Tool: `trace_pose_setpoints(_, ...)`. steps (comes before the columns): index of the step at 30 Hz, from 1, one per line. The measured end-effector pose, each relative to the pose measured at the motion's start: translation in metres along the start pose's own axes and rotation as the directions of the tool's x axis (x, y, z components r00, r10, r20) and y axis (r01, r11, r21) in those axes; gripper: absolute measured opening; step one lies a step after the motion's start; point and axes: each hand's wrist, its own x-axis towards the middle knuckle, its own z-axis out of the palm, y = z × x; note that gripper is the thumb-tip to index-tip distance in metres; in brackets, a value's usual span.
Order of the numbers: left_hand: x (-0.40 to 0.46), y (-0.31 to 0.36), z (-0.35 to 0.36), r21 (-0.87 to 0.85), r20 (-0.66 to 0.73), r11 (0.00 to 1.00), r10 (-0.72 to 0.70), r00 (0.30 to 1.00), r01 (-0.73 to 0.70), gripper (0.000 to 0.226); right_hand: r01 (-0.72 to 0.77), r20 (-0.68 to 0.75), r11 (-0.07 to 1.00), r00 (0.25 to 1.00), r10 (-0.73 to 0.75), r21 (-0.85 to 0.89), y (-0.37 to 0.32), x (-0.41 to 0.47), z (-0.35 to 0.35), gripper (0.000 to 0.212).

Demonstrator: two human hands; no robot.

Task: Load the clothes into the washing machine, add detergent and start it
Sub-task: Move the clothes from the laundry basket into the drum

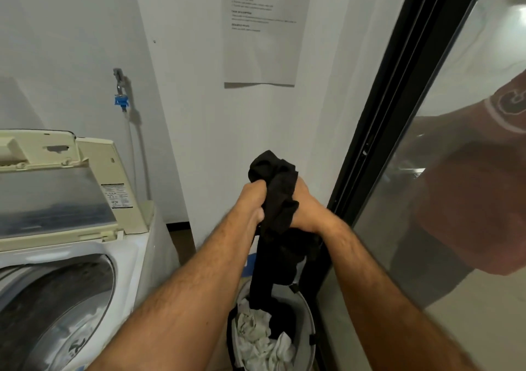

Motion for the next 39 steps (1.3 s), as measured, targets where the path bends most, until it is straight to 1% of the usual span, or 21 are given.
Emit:
trace_pose_setpoints(1,-0.005,0.006,0.002,-0.010,0.025,1.000,0.005,1.000,-0.005,0.022,0.001,-0.135,0.997,0.991,0.009,0.074,-0.003,0.001,0.003,0.066)
trace_pose_setpoints(2,-0.010,0.012,0.003,-0.010,0.056,1.000,0.011,0.998,-0.011,0.020,0.005,-0.245,0.993,0.969,0.025,0.121,-0.006,0.002,0.003,0.044)
trace_pose_setpoints(3,-0.011,0.016,0.003,0.007,0.086,1.000,0.024,0.996,-0.025,0.018,-0.016,-0.297,0.988,0.953,0.061,0.153,-0.007,0.003,0.001,0.033)
trace_pose_setpoints(6,-0.019,0.026,-0.002,0.107,0.227,0.984,0.118,0.967,-0.145,0.011,-0.057,-0.323,0.956,0.934,0.153,0.288,-0.003,0.002,-0.002,0.016)
trace_pose_setpoints(8,-0.025,0.027,-0.008,0.176,0.288,0.955,0.183,0.940,-0.239,0.009,-0.061,-0.365,0.961,0.917,0.161,0.269,-0.003,0.003,-0.002,0.013)
trace_pose_setpoints(10,-0.024,0.018,-0.017,0.165,0.271,0.943,0.238,0.933,-0.288,0.016,-0.077,-0.401,0.953,0.895,0.197,0.294,-0.002,0.008,-0.001,0.017)
trace_pose_setpoints(11,-0.021,0.011,-0.023,0.144,0.207,0.949,0.249,0.946,-0.281,0.023,-0.093,-0.414,0.937,0.879,0.237,0.338,-0.002,0.009,-0.001,0.019)
trace_pose_setpoints(13,-0.017,-0.006,-0.036,0.171,0.009,0.965,0.200,0.980,-0.199,0.037,-0.080,-0.415,0.852,0.847,0.331,0.517,-0.002,0.009,-0.003,0.019)
trace_pose_setpoints(15,-0.017,-0.027,-0.049,0.228,-0.118,0.974,0.022,0.993,0.006,0.059,-0.034,-0.371,0.715,0.837,0.403,0.699,-0.006,0.008,-0.009,0.016)
trace_pose_setpoints(17,-0.019,-0.048,-0.055,0.172,-0.066,0.956,-0.230,0.971,0.238,0.088,0.006,-0.323,0.585,0.838,0.439,0.811,-0.011,0.008,-0.016,0.015)
trace_pose_setpoints(19,-0.017,-0.059,-0.053,-0.013,0.115,0.935,-0.350,0.930,0.353,0.101,0.035,-0.273,0.455,0.840,0.469,0.890,-0.016,0.008,-0.020,0.016)
trace_pose_setpoints(21,-0.016,-0.057,-0.042,-0.230,0.238,0.899,-0.320,0.917,0.373,0.092,0.007,-0.178,0.322,0.845,0.505,0.947,-0.019,0.008,-0.017,0.017)
trace_pose_setpoints(23,-0.019,-0.043,-0.027,-0.288,0.209,0.915,-0.228,0.951,0.282,0.071,-0.061,-0.062,0.219,0.854,0.517,0.974,-0.018,0.005,-0.012,0.024)
trace_pose_setpoints(24,-0.022,-0.035,-0.019,-0.274,0.187,0.933,-0.185,0.965,0.232,0.059,-0.092,-0.031,0.218,0.865,0.500,0.971,-0.017,0.004,-0.010,0.025)
trace_pose_setpoints(25,-0.020,-0.030,-0.015,-0.238,0.177,0.956,-0.129,0.976,0.169,0.053,-0.122,-0.017,0.256,0.877,0.480,0.959,-0.015,0.000,-0.009,0.022)
trace_pose_setpoints(27,-0.021,-0.026,-0.009,-0.178,0.095,0.984,0.010,0.995,0.007,0.046,-0.188,0.028,0.316,0.894,0.448,0.930,-0.012,-0.006,-0.008,0.007)
trace_pose_setpoints(28,-0.022,-0.024,-0.009,-0.164,0.067,0.986,0.051,0.996,-0.040,0.041,-0.225,0.072,0.303,0.894,0.443,0.926,-0.010,-0.009,-0.006,0.011)
trace_pose_setpoints(31,-0.017,-0.016,-0.005,-0.204,0.091,0.977,0.086,0.992,-0.066,0.037,-0.310,0.188,0.224,0.877,0.442,0.924,-0.007,-0.015,-0.003,0.023)
trace_pose_setpoints(33,-0.015,-0.008,0.002,-0.171,0.088,0.980,0.123,0.989,-0.107,0.032,-0.300,0.196,0.173,0.873,0.447,0.938,-0.012,-0.014,-0.003,0.021)
trace_pose_setpoints(36,-0.012,-0.011,0.001,-0.072,0.081,0.981,0.185,0.979,-0.180,0.021,-0.198,0.106,0.155,0.880,0.463,0.968,-0.020,-0.005,-0.009,0.009)
trace_pose_setpoints(39,-0.016,-0.017,-0.009,-0.130,0.163,0.983,0.153,0.975,-0.132,0.027,-0.121,0.045,0.153,0.904,0.425,0.981,-0.029,0.001,-0.019,0.011)
